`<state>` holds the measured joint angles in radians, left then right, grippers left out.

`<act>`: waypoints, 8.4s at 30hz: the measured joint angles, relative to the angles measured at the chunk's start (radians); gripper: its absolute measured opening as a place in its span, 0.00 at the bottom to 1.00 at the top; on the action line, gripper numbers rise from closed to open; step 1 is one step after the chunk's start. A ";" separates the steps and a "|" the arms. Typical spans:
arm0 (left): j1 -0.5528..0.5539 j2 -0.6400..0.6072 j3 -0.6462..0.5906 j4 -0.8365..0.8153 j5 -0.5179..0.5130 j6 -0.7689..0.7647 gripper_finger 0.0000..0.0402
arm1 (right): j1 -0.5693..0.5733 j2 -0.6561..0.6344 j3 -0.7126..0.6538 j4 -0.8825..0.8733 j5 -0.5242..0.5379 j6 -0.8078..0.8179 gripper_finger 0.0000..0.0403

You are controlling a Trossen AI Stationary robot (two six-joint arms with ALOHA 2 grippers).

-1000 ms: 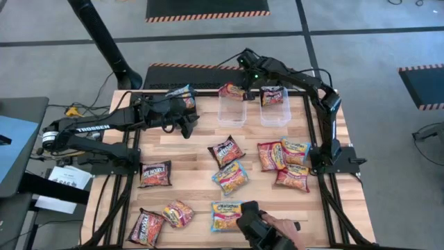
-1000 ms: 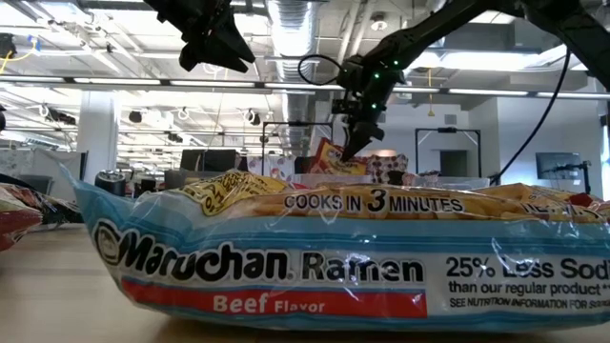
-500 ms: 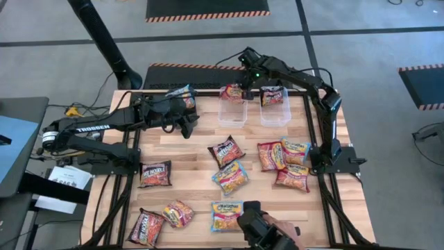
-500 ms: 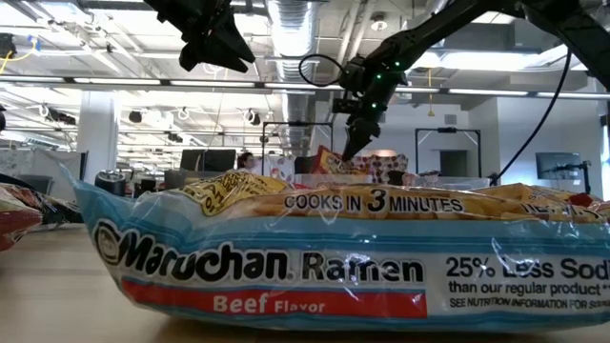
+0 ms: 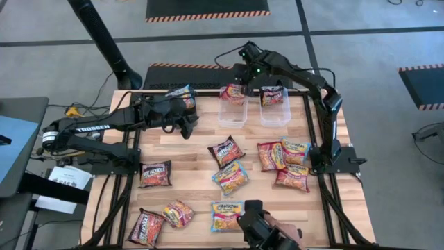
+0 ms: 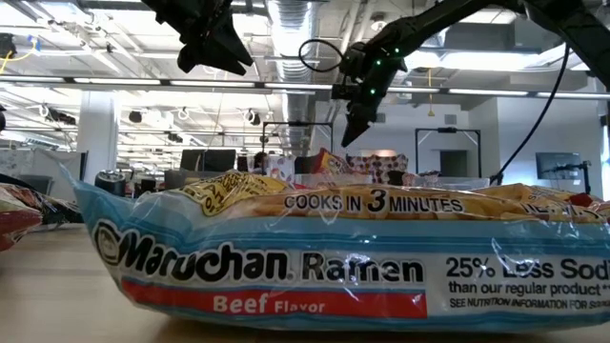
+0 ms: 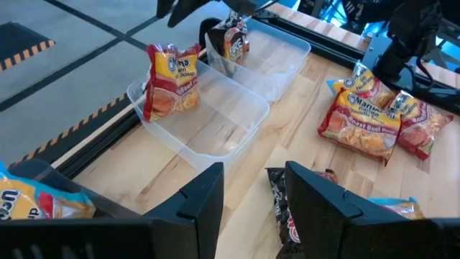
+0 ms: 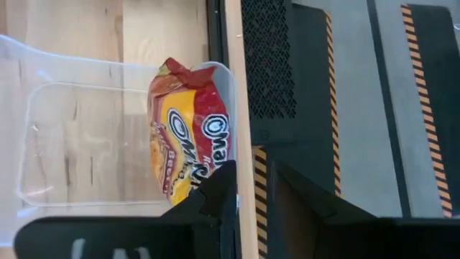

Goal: Sort Maruchan noodles
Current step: Put the red noodle pack into the left transparent bin, then put the black noodle pack into the right transparent bin

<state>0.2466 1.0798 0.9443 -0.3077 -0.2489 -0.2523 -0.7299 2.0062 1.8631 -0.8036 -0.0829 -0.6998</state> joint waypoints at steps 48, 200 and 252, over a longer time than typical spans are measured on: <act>0.000 0.000 0.000 -0.001 0.028 0.023 0.34 | 0.171 0.160 0.015 0.129 0.111 0.176 0.28; 0.000 0.000 0.001 -0.360 0.292 -0.104 0.34 | 0.680 -0.279 -0.371 0.097 0.086 0.338 0.27; 0.000 0.000 0.000 -0.369 0.287 -0.108 0.34 | 0.663 0.054 -0.368 0.139 0.061 0.405 0.59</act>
<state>0.2463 1.0798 0.9448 -0.6768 0.0383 -0.3599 -0.0669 2.0597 1.4952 -0.6644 -0.0221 -0.2943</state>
